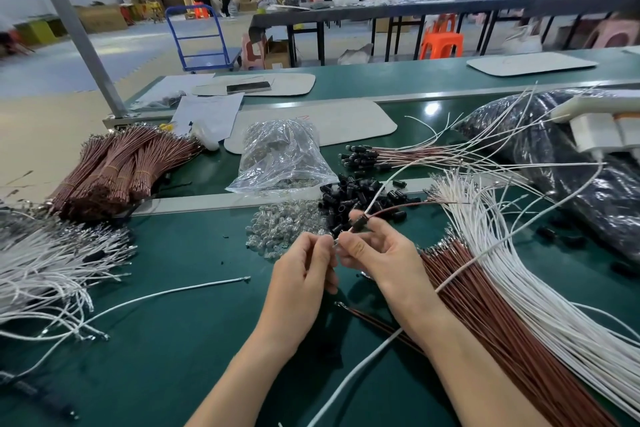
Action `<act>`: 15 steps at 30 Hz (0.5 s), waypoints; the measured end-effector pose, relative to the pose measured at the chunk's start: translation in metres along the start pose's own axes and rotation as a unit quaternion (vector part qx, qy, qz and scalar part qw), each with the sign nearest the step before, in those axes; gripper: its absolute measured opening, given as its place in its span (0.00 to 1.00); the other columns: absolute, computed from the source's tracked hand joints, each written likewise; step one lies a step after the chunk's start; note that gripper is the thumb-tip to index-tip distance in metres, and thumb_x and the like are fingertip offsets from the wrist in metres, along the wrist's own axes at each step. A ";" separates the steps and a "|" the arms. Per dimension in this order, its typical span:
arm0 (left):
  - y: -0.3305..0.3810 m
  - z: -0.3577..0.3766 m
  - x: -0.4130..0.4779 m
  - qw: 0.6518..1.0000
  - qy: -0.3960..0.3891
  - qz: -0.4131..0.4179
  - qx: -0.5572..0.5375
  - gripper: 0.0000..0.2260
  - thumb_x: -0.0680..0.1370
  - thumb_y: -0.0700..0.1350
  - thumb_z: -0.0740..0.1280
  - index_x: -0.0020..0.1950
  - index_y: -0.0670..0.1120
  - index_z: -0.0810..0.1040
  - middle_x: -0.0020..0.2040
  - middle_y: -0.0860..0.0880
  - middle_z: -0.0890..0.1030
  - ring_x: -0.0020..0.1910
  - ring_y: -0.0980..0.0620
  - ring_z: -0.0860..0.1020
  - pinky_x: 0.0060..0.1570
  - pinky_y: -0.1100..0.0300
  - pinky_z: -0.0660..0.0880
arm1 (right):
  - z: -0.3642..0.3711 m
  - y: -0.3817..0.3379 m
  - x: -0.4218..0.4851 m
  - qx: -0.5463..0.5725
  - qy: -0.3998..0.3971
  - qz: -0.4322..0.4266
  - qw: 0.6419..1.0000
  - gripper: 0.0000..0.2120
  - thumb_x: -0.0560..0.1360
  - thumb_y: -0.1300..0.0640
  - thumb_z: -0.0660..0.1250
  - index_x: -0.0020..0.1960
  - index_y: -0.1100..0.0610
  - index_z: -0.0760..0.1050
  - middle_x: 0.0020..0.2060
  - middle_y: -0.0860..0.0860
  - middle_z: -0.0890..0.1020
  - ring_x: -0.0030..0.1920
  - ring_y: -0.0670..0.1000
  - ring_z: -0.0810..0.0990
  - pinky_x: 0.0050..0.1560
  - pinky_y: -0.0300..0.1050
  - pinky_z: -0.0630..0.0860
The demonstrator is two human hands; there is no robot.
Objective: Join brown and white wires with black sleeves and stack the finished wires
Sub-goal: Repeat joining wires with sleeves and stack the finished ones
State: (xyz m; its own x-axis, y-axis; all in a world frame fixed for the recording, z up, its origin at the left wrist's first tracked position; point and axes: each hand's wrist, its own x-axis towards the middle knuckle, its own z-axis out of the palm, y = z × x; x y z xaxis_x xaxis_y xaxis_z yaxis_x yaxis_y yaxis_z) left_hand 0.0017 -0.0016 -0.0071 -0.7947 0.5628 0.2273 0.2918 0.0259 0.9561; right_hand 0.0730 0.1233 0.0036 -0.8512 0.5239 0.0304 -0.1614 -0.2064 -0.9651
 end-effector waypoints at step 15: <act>0.007 0.000 -0.003 1.000 0.008 0.001 -0.016 0.05 0.82 0.45 0.67 0.47 0.49 0.78 0.35 0.53 0.82 0.32 0.55 0.78 0.33 0.65 0.75 | -0.001 0.002 0.000 -0.028 -0.006 0.019 0.999 0.04 0.76 0.54 0.73 0.45 0.51 0.87 0.37 0.50 0.86 0.39 0.44 0.83 0.42 0.35 0.79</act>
State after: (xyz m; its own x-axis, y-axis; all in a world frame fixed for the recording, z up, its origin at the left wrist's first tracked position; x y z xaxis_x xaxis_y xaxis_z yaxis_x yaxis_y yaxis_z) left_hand 0.0062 -0.0036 -0.0016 -0.8019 0.5503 0.2326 0.2776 -0.0016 0.9607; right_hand 0.0734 0.1238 0.0018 -0.8618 0.5073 -0.0036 -0.1016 -0.1796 -0.9785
